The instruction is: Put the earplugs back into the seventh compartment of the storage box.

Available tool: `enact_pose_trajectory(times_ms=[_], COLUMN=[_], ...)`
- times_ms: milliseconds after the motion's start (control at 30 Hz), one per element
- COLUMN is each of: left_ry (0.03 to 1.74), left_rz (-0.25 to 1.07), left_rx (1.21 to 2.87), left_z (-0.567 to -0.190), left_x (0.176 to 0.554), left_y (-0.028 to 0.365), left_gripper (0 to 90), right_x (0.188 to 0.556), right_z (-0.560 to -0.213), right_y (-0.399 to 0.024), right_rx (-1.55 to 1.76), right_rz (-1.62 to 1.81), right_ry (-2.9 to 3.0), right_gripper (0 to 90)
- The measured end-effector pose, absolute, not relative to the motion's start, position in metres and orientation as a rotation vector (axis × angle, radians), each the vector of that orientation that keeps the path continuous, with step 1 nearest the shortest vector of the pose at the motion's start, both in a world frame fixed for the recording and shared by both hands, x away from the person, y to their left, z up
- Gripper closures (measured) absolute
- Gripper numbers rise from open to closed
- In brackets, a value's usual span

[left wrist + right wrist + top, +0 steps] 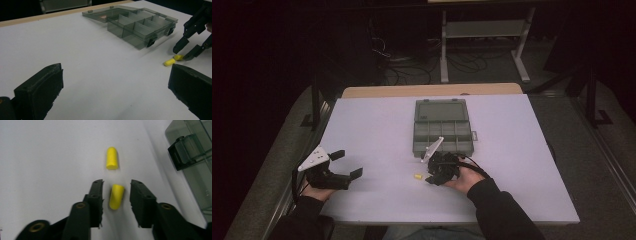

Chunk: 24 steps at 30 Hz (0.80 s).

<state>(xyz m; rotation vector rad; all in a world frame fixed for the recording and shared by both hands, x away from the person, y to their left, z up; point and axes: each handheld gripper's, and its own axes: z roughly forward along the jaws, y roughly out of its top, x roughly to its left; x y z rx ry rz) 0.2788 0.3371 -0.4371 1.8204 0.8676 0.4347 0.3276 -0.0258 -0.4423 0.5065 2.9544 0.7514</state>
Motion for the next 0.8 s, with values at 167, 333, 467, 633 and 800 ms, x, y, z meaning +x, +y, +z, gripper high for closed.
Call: enact_pose_trajectory(times_ms=[167,333,467,633,800], left_ry=[0.862,0.862,0.862,0.862,0.864], left_rz=[0.434,0.433,0.434,0.432,0.431], left_rx=[1.822,1.822,1.823,1.822,1.821], left_z=[-0.437,-0.437,-0.437,-0.437,-0.437], left_x=[0.279,0.279,0.279,0.279,0.279], left_y=[0.337,0.337,0.337,0.337,0.337], left_gripper=[0.0,0.0,0.0,0.0,0.0], right_x=[0.328,0.328,0.329,0.331,0.333], right_z=[-0.444,-0.444,-0.442,-0.438,-0.430], right_y=[-0.026,-0.025,-0.027,-0.032,-0.036], right_rx=[0.510,0.513,0.527,0.539,0.561], right_rz=[0.731,0.727,0.745,0.781,0.791], right_ry=[2.961,2.967,2.965,2.966,2.956], right_gripper=[73.6,79.4,80.2,80.6,80.8])
